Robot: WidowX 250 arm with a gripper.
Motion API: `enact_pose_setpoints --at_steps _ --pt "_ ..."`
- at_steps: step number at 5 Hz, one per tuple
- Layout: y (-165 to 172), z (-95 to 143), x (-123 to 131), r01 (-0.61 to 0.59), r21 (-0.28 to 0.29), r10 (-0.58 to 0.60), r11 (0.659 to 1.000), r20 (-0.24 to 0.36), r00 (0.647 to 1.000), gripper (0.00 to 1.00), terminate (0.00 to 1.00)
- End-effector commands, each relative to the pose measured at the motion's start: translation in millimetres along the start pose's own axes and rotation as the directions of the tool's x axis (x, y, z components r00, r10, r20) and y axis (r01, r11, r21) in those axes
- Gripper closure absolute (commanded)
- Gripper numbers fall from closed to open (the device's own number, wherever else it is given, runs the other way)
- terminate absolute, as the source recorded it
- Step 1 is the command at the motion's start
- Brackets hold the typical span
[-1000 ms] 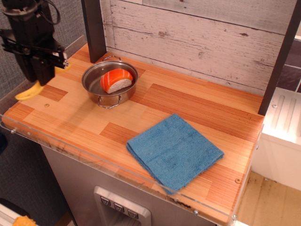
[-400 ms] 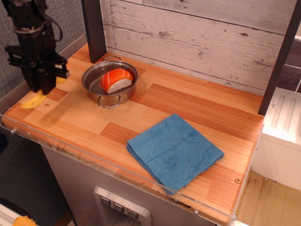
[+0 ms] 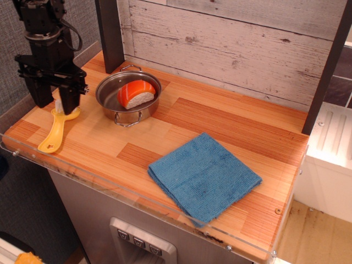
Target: Move the orange brush to the left edge of the table
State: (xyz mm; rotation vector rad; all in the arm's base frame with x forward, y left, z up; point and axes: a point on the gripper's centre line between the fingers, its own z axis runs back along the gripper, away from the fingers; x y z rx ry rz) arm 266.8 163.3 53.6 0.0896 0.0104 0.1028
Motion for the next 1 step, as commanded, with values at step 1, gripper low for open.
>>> enact_pose_setpoints --at_steps 1 --pt "-27.1 53.1 -10.2 0.082 0.046 -0.087 0.996 0.117 0.989 0.00 1.00"
